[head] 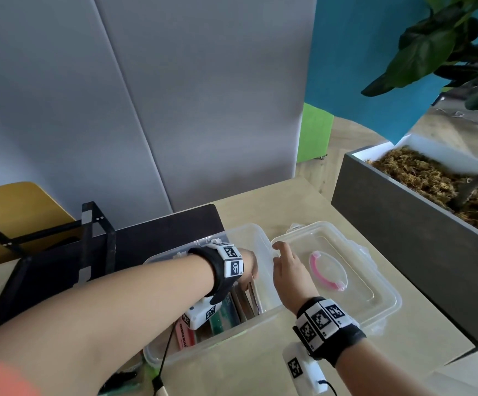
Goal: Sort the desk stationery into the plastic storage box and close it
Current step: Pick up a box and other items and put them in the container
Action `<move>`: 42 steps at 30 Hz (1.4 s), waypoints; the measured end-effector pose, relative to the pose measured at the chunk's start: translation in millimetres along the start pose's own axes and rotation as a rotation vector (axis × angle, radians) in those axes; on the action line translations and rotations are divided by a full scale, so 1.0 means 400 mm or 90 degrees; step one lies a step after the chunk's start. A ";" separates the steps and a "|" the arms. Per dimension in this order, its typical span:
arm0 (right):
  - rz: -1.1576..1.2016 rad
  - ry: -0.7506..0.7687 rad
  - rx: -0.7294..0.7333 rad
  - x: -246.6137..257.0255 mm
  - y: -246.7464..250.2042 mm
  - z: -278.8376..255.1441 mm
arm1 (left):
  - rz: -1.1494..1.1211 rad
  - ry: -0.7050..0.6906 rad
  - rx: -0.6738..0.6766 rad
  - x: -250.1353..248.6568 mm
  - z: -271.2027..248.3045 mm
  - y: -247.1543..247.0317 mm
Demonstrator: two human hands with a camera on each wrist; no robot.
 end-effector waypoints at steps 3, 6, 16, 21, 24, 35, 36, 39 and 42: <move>-0.005 -0.004 0.004 0.000 0.001 0.001 | -0.013 0.001 -0.058 0.003 0.013 -0.002; -0.006 -0.009 0.010 0.002 0.002 0.001 | -0.012 0.032 -0.080 -0.007 0.022 0.003; -0.001 -0.021 0.018 0.003 0.002 0.000 | 0.018 0.063 -0.087 -0.008 0.034 0.011; -0.006 -0.012 0.020 0.012 0.006 -0.007 | 0.041 0.084 -0.106 0.008 0.021 0.009; -0.008 -0.015 0.018 0.011 0.006 -0.007 | 0.027 0.081 -0.143 0.025 0.010 0.005; -0.150 -0.054 0.053 0.032 0.015 -0.003 | 0.043 0.067 -0.289 0.081 -0.127 -0.040; -0.187 -0.065 0.043 0.039 0.019 -0.004 | 0.039 0.070 -0.307 0.090 -0.146 -0.046; -0.244 -0.075 0.004 0.073 0.028 -0.010 | -0.010 0.074 -0.357 0.125 -0.203 -0.067; -0.240 -0.041 0.013 0.116 0.023 -0.021 | -0.079 0.077 -0.399 0.170 -0.256 -0.104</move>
Point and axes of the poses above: each hand's wrist, its own z-axis towards the middle knuckle, its own y-axis out of the back of the hand, x = y × z, the point moved 2 cm from there along z, towards the middle knuckle, and after that the axes turned 12 degrees about x, right-handed, at the moved point
